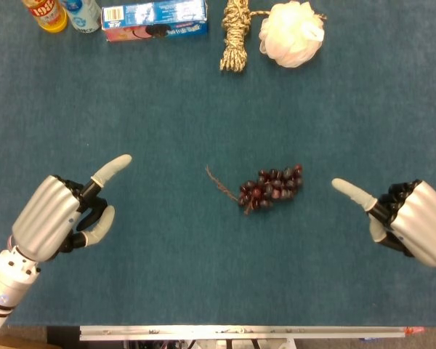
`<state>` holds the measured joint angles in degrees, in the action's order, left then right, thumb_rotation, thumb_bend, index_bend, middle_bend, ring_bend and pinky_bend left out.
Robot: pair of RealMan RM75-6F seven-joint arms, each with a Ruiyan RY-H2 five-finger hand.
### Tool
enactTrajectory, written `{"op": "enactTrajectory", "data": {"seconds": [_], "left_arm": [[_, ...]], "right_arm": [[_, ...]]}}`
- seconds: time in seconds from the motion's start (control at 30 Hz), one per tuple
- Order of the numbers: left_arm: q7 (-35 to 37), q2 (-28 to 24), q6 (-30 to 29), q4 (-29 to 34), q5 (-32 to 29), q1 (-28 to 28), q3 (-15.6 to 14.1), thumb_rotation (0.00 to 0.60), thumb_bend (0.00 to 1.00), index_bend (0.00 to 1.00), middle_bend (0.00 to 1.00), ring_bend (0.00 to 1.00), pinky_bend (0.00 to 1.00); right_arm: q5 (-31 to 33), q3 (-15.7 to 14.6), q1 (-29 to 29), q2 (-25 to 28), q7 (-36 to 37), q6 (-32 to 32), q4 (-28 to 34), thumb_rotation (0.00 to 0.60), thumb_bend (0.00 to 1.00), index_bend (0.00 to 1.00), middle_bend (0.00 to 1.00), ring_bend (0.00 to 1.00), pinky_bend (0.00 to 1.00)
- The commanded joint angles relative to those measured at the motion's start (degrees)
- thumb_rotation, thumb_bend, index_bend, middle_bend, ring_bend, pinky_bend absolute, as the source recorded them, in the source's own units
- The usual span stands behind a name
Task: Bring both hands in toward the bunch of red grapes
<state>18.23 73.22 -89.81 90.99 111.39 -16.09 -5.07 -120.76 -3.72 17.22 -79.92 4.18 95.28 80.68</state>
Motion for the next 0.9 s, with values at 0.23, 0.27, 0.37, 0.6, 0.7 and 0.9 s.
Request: {"op": "enactTrajectory", "data": {"seconds": [0.23,0.27,0.37,0.6,0.7,0.9], "left_arm": [[1.74,1.37,-3.12,-1.55,0.30,0.69,-0.32,0.600,0.57,0.00,0.95,1.00,0.97],[1.82,1.71,-3.62,-1.80,0.19,0.84,-0.20,0.600,0.57,0.00,0.95,1.00,0.97],[2.12,2.05,-4.07,-1.97,-0.20,1.12,-0.33,0.600,0.57,0.00,0.95,1.00,0.97],[3.88,1.83,-3.60,-2.70,1.46,0.32,-1.88,0.600,0.57,0.00,0.95,1.00,0.97],[4.27,1.71,-3.34,-3.08,2.15,-0.13,-2.37,0.600,0.57,0.00,0.95,1.00,0.97],[5.88,1.39,-2.99,-4.63,4.13,-1.61,-3.29,0.600,0.57,0.00,0.95,1.00,0.97]], "right_arm": [[-1.57,-0.36,1.00,-1.85,0.17,1.66,-2.54,0.600,0.87,0.00,1.00,1.00,1.00],[-1.62,-0.57,1.12,-1.87,0.16,1.51,-2.56,0.600,0.87,0.00,1.00,1.00,1.00],[-2.31,-1.12,1.61,-1.93,0.55,1.47,-2.78,0.600,0.86,0.00,1.00,1.00,1.00],[-4.07,-2.95,3.63,-1.59,2.82,0.27,-2.97,0.600,0.86,0.00,1.00,1.00,1.00],[-4.14,-3.28,3.91,-1.61,3.25,0.47,-2.89,0.600,0.87,0.00,1.00,1.00,1.00],[-4.22,-4.10,4.29,-1.39,4.17,0.82,-3.14,0.600,0.86,0.00,1.00,1.00,1.00]]}}
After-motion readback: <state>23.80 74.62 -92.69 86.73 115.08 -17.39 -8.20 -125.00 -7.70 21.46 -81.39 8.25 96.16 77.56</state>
